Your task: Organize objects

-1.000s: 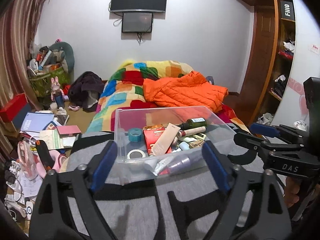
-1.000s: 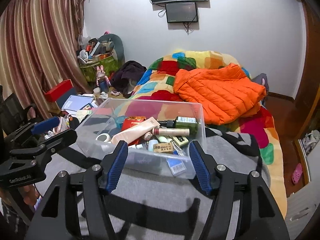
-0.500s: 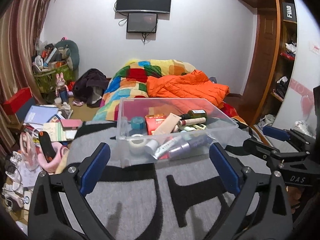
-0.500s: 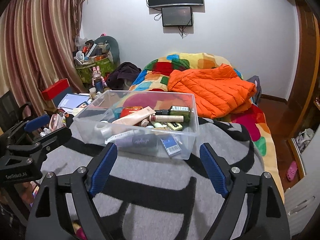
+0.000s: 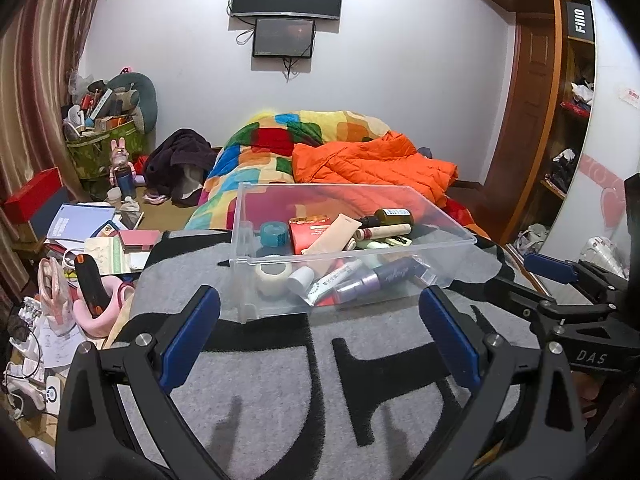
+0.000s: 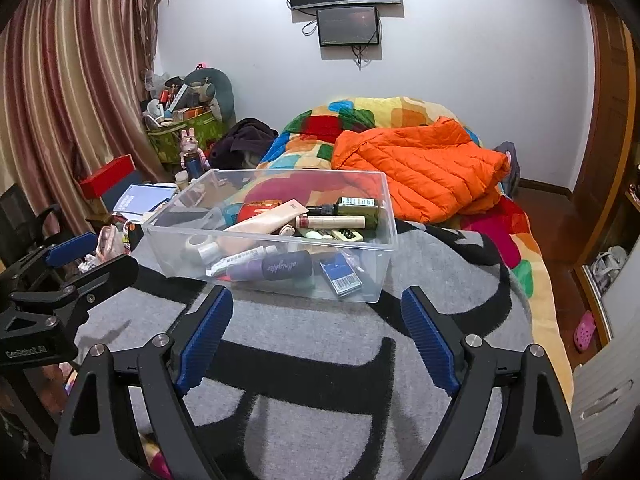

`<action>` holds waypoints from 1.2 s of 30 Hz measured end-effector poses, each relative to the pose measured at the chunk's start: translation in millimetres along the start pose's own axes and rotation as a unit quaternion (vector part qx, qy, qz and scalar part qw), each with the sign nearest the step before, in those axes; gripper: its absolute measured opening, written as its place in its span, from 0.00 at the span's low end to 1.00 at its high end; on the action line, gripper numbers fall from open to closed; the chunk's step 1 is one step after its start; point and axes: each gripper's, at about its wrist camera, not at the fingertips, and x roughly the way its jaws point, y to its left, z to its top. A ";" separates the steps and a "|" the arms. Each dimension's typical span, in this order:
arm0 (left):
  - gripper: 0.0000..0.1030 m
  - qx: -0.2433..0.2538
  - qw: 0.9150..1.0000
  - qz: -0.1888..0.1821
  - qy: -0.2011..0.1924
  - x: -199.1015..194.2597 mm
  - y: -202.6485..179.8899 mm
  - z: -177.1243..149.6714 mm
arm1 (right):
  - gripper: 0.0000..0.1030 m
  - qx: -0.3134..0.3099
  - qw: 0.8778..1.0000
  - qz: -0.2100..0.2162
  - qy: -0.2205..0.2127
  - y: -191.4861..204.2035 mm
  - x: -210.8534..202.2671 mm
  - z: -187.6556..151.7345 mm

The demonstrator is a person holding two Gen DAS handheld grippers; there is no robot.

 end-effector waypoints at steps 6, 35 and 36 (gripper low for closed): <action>0.98 -0.010 1.000 -0.016 0.012 3.9 2.7 0.2 | 0.83 0.009 1.000 0.004 0.001 -2.3 0.0 -0.1; 0.98 0.007 1.000 -0.005 0.007 0.5 -3.7 -1.0 | 0.83 0.006 1.000 0.008 -0.002 1.6 -2.5 1.2; 0.98 0.008 1.000 -0.004 0.007 0.3 -3.9 -0.9 | 0.83 0.006 1.000 0.008 -0.001 2.0 -2.4 1.0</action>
